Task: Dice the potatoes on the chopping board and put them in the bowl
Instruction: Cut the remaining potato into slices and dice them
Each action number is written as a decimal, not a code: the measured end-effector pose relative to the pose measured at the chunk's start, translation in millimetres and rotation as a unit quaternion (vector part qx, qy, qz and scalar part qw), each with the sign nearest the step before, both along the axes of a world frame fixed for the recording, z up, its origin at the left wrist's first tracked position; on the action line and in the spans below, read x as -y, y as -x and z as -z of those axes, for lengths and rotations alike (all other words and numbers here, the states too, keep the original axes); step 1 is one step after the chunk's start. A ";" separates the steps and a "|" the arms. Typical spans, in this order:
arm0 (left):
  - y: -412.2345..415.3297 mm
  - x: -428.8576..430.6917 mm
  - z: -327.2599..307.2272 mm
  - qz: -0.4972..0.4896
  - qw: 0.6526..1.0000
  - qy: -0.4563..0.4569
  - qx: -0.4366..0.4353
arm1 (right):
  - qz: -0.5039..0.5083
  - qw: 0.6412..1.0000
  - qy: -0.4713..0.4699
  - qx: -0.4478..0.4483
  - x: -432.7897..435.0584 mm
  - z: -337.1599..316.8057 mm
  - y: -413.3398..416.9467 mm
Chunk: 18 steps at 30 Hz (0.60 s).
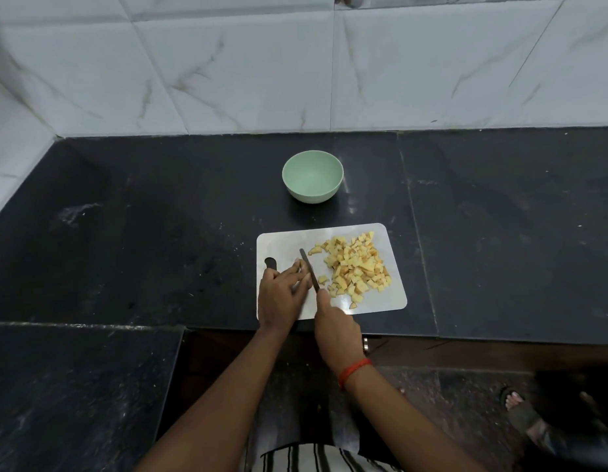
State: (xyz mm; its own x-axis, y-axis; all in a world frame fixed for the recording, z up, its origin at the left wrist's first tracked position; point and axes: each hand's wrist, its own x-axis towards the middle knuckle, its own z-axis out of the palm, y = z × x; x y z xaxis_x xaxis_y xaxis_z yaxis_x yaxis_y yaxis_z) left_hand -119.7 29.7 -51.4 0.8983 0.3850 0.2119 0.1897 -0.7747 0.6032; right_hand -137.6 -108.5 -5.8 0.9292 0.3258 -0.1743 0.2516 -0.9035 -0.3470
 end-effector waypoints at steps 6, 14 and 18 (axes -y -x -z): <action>0.0 2.3 -1.7 -0.004 1.000 0.017 0.002 | -0.029 0.998 0.034 -0.036 39.9 9.7 43.5; 1.8 -1.9 3.7 -0.019 0.996 0.079 -0.026 | 0.038 0.992 -0.113 0.029 45.2 -2.6 40.7; 2.0 -1.3 1.2 -0.017 0.996 0.084 -0.011 | 0.046 0.988 -0.142 0.049 6.5 -8.4 -4.1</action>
State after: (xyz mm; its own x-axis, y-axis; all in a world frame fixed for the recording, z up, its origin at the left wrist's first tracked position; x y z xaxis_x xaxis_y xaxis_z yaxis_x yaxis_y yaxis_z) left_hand -121.7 31.0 -52.5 0.8881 0.4430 0.1229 0.2280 -0.6565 0.7190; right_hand -133.5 -115.0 2.5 0.9653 0.2612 0.0039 0.2172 -0.7940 -0.5678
